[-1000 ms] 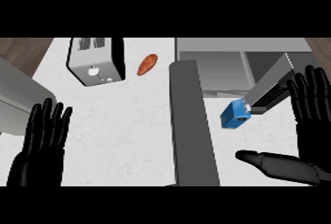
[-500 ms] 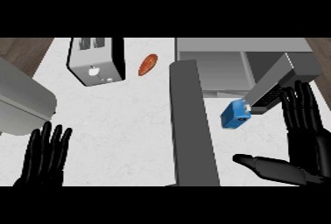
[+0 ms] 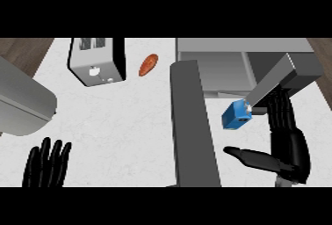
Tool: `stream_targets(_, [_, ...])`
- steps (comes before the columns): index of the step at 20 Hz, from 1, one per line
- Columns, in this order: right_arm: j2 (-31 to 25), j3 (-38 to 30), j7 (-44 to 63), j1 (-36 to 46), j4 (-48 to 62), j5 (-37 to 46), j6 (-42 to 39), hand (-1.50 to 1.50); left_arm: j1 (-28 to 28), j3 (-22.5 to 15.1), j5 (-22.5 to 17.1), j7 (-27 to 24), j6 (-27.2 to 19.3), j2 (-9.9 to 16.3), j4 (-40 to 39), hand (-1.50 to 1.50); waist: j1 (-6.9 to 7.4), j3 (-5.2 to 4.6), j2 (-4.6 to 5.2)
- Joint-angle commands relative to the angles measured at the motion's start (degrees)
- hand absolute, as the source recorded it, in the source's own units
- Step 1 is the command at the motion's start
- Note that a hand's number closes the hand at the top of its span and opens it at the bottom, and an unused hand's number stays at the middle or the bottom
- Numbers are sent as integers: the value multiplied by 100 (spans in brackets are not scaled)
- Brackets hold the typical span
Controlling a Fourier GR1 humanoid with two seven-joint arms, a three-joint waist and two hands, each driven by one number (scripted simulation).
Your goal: Pick up the milk, place it into the microwave and close the microwave
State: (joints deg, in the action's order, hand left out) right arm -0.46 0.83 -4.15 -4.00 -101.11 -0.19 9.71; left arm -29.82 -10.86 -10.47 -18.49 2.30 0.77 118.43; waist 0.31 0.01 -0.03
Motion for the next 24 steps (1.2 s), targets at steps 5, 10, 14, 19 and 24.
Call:
stream_targets(5, [0,-507,-891,439,1553,-68,351,-150,-600,-32,-55,-706,235,115,-165,-150,19,-1,0])
stream_targets(10, [-4,-727,-1413,586,2344,-130,391,-150,-687,219,-420,-460,445,388,84,-150,11,0,-1])
stream_targets(14, [-222,-1092,-2293,1015,3604,-289,121,-150,-602,-39,-104,-666,254,162,-184,-150,12,1,4])
stream_targets(19, [-324,-1209,-2767,1207,4253,-379,-49,-150,-774,6,-116,-1174,451,215,-363,-150,16,1,2])
stream_targets(24, [-307,-1358,-3624,1554,5344,-370,-32,-150,-624,-34,-171,-1108,448,205,-550,-150,13,1,5])
